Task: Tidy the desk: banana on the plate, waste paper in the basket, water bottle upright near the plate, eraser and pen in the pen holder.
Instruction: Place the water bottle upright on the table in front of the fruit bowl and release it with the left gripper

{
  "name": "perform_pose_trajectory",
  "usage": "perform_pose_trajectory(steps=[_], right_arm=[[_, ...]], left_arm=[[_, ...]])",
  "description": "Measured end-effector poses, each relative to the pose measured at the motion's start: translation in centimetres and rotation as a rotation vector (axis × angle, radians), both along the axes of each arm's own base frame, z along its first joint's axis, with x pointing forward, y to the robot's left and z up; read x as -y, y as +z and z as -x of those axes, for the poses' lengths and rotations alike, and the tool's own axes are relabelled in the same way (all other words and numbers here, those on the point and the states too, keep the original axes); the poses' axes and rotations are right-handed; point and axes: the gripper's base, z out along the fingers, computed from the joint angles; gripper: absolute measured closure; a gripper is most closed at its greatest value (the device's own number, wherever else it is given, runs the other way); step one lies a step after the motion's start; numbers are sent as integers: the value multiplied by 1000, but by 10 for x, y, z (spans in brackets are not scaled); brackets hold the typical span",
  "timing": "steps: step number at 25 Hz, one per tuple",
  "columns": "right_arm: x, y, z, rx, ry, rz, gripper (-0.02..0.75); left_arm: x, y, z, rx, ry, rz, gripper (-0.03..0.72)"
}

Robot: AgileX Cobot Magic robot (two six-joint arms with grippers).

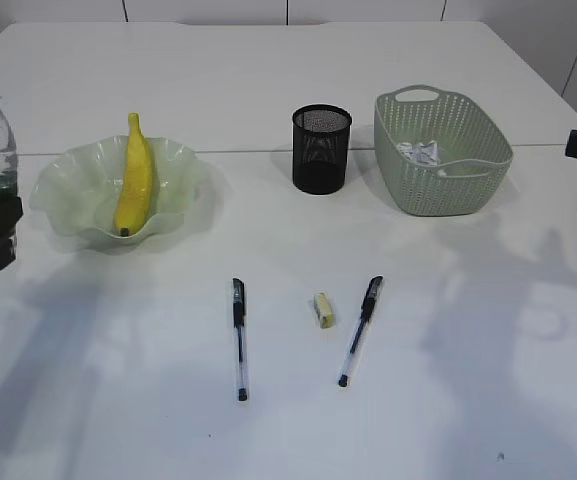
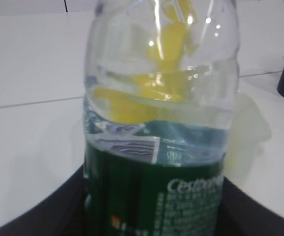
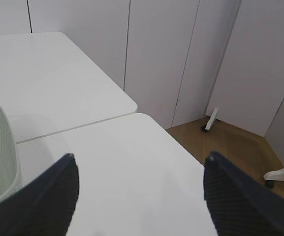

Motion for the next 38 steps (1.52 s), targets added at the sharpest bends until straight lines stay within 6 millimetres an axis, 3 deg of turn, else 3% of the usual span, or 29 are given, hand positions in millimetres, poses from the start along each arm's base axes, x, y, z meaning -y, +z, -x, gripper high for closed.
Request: perform_pose_trajectory(steps=[10,19,29,34,38], right_arm=[[0,0,0,0,0,0,148],[0,0,0,0,0,0,148],[0,2,0,13,1,20,148],[1,3,0,25,-11,31,148],[1,4,0,27,-12,32,148]], left_arm=[[-34,28,-32,137,114,-15,315],[-49,55,-72,212,126,-53,315],[-63,42,-121,156,141,-78,315],[-82,42,-132,143,184,-91,315],[-95,27,-139,103,211,-91,315]])
